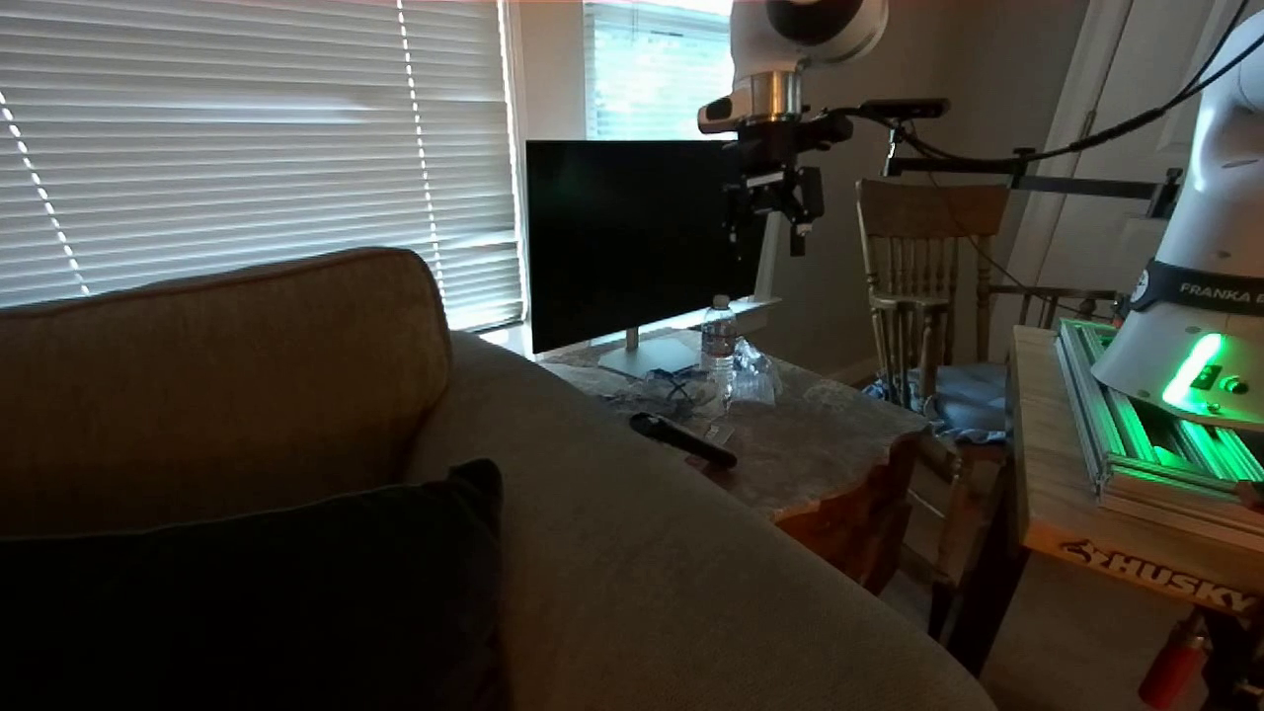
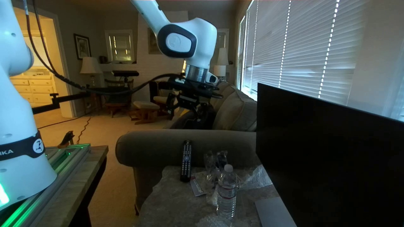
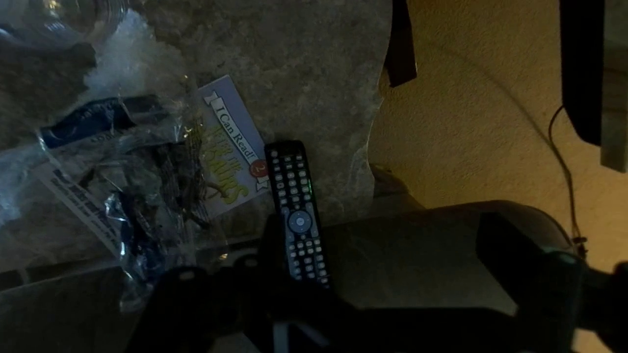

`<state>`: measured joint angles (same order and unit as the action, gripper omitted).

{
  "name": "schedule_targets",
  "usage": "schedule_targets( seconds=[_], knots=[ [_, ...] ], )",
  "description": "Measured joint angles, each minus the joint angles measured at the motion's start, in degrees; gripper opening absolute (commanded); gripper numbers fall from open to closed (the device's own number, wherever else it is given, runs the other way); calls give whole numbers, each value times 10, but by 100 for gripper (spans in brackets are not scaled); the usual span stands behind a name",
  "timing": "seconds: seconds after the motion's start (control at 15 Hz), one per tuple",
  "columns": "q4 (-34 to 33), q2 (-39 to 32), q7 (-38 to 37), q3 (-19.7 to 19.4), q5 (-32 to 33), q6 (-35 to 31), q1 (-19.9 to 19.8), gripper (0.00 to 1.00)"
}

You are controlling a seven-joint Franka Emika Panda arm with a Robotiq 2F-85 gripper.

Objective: Put the remote on the couch

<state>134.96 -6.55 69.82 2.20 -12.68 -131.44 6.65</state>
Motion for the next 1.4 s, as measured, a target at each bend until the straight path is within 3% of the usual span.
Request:
schedule_targets(
  seconds=[0.27, 0.47, 1.4],
  knots=[
    [-31, -59, 117, 32, -63, -7, -27, 100],
    [-47, -83, 121, 49, -99, -6, -37, 100],
    [-51, -86, 119, 54, -100, -10, -42, 100]
  ],
)
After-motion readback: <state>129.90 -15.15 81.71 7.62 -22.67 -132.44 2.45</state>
